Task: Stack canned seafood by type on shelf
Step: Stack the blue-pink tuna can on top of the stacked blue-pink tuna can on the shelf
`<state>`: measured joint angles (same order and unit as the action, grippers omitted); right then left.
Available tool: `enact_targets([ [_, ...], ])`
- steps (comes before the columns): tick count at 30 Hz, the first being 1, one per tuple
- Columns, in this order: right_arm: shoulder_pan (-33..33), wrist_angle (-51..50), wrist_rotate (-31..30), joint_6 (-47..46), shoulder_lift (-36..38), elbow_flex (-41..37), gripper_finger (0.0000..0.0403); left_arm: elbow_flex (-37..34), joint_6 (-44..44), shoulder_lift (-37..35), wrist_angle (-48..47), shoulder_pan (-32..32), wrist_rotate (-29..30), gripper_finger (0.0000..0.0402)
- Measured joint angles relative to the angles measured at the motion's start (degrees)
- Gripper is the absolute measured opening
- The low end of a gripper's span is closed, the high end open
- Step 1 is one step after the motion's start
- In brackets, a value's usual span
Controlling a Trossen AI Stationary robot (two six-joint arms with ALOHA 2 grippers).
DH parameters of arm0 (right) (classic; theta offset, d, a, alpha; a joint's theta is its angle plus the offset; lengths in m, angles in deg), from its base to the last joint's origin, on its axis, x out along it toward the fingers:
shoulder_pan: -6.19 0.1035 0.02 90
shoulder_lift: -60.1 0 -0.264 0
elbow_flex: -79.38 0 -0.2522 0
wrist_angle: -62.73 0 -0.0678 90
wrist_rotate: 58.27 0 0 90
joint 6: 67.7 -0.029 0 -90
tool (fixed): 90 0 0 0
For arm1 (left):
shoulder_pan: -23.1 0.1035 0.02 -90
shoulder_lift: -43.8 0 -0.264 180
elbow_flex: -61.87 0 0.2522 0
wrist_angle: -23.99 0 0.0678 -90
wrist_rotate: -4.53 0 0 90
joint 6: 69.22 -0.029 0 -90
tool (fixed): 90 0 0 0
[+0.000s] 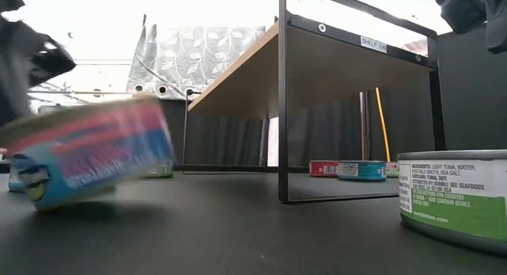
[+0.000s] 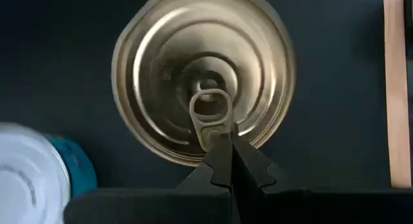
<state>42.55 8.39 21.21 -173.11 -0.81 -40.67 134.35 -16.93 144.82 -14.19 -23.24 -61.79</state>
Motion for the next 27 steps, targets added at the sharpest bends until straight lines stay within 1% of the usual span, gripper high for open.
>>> enact_targets([
  [5,-0.01,-0.1,0.0,0.24,0.0,0.0,0.0004,-0.37,3.34,0.46,-7.25,-1.51,-2.6,0.0001],
  [9,-0.02,-0.35,0.02,0.55,0.0,0.0,0.0004,-0.26,4.23,-0.89,-9.87,-2.57,-4.76,0.0001],
  [11,-0.02,-0.36,0.02,0.63,0.0,0.0,0.0004,0.5,3.95,-3.13,-10.63,-2.61,-6.9,0.0001],
  [15,0.0,-0.49,-0.05,0.66,0.0,0.0,0.0004,2.33,5.05,-9.82,-16.3,-2.66,-11.55,0.0001],
  [17,0.0,-0.61,-0.65,0.65,0.0,0.0,0.0004,2.69,9.64,-13.81,-17.89,-2.69,-12.39,0.0004],
  [19,0.0,-0.61,-1.92,0.06,0.0,0.0,0.0004,2.73,17.97,-17.69,-19.21,-2.37,-12.45,0.0015],
  [21,-0.02,-0.54,-3.02,-1.01,0.0,0.0,0.0004,2.73,23.86,-20.35,-17.14,-2.01,-12.7,0.0039],
  [23,-0.02,-0.44,-3.36,-2.3,0.02,0.0,0.0004,2.77,29.62,-21.78,-15.5,-1.95,-12.65,0.0081],
  [25,-0.02,-0.45,-3.4,-3.19,0.02,0.0,0.0004,2.82,36.26,-21.54,-14.58,-2.11,-12.09,0.0135],
  [27,-0.02,-0.46,-3.43,-3.67,0.02,0.0,0.0004,2.81,40.19,-19.97,-14.8,-2.18,-10.25,0.0199],
])
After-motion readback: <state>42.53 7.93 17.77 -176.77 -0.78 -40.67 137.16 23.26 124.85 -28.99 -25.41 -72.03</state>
